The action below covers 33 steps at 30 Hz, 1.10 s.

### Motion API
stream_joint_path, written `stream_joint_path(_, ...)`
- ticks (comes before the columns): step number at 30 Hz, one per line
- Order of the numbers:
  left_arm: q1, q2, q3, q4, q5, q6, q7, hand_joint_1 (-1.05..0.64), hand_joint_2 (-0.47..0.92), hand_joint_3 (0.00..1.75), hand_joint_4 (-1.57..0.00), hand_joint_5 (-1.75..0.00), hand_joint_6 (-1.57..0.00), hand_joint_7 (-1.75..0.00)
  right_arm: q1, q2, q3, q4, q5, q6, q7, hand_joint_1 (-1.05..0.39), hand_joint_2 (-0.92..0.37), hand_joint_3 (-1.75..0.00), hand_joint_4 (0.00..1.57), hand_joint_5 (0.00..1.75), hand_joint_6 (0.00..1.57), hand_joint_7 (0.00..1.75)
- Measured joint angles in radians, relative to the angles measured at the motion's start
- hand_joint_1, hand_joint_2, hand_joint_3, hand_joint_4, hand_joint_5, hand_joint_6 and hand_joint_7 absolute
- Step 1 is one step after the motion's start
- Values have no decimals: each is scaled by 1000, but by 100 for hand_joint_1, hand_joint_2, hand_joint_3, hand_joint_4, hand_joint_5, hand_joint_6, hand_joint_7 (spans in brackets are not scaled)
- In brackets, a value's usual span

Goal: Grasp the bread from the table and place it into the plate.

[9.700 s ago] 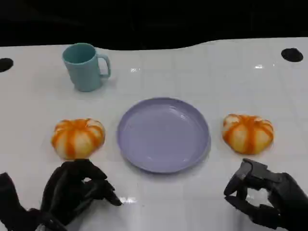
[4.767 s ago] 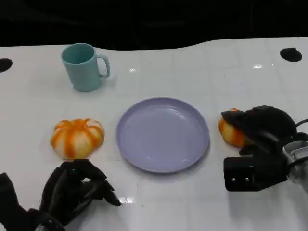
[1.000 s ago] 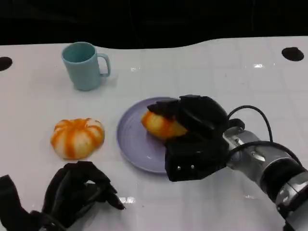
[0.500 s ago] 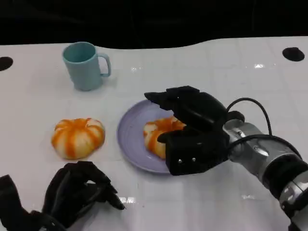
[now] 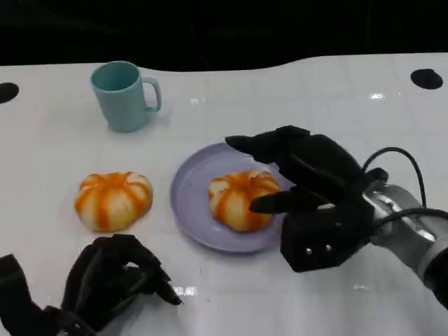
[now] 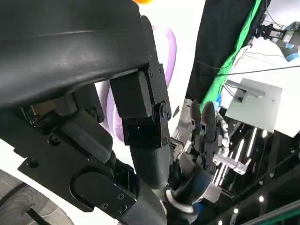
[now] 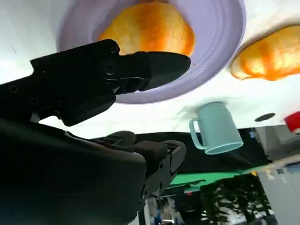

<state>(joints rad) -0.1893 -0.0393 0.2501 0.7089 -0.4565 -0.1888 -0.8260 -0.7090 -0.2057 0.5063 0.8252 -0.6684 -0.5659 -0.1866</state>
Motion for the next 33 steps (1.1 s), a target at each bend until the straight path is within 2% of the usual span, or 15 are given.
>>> stream_joint_path(4, -2, 0, 0, 8, 0, -7, 0, -105, 62, 1, -157, -57, -157, -34, 64, -40, -30, -85, 1, -41, -34, -66, -92, -17, 58, 53, 65, 18)
stream_joint_path(5, -3, 0, 0, 9, 0, -8, 0, -105, 62, 1, -157, -57, -157, -34, 80, -50, -36, -109, 2, -46, -36, -66, -92, -17, 61, 59, 69, 20)
stream_joint_path(6, -3, 0, 0, 11, 0, -9, 0, -105, 62, 1, -157, -57, -157, -34, 100, -58, -47, -135, 7, -50, -35, -64, -92, -16, 61, 77, 73, 24)
stream_joint_path(8, -5, 0, 0, 16, 1, -12, 0, -105, 62, 1, -157, -57, -157, -34, 145, -72, -69, -192, 30, -59, -33, -62, -92, -15, 59, 100, 77, 35)
stream_joint_path(12, -8, 0, 0, 21, 1, -14, 0, -105, 61, 0, -157, -57, -157, -35, 235, -98, -109, -294, 72, -73, -16, -59, -92, -15, 57, 138, 59, 100)
stream_joint_path(15, -9, 0, 0, 22, 1, -14, 0, -105, 61, 0, -157, -57, -157, -35, 302, -116, -141, -357, 99, -90, -2, -56, -92, -15, 56, 154, 55, 123)
stream_joint_path(20, -14, -1, 0, 23, 0, -11, 0, -105, 61, 0, -157, -57, -157, -34, 414, -130, -191, -451, 196, -114, 54, -50, -92, -14, 58, 168, 52, 144)
stream_joint_path(25, -20, 0, 0, 25, 0, -9, 0, -105, 61, 0, -157, -58, -157, -35, 520, -139, -237, -506, 321, -140, 129, -39, -92, -14, 62, 171, 56, 147)
stream_joint_path(29, -25, 0, 0, 28, 1, -9, 0, -105, 61, 0, -157, -58, -157, -34, 580, -139, -267, -527, 461, -156, 212, -39, -92, -19, 65, 174, 57, 151)
stream_joint_path(33, -27, 0, 0, 35, 1, -10, 0, -105, 61, 0, -157, -57, -157, -34, 645, -139, -287, -564, 555, -150, 293, -40, -92, -23, 67, 175, 57, 153)
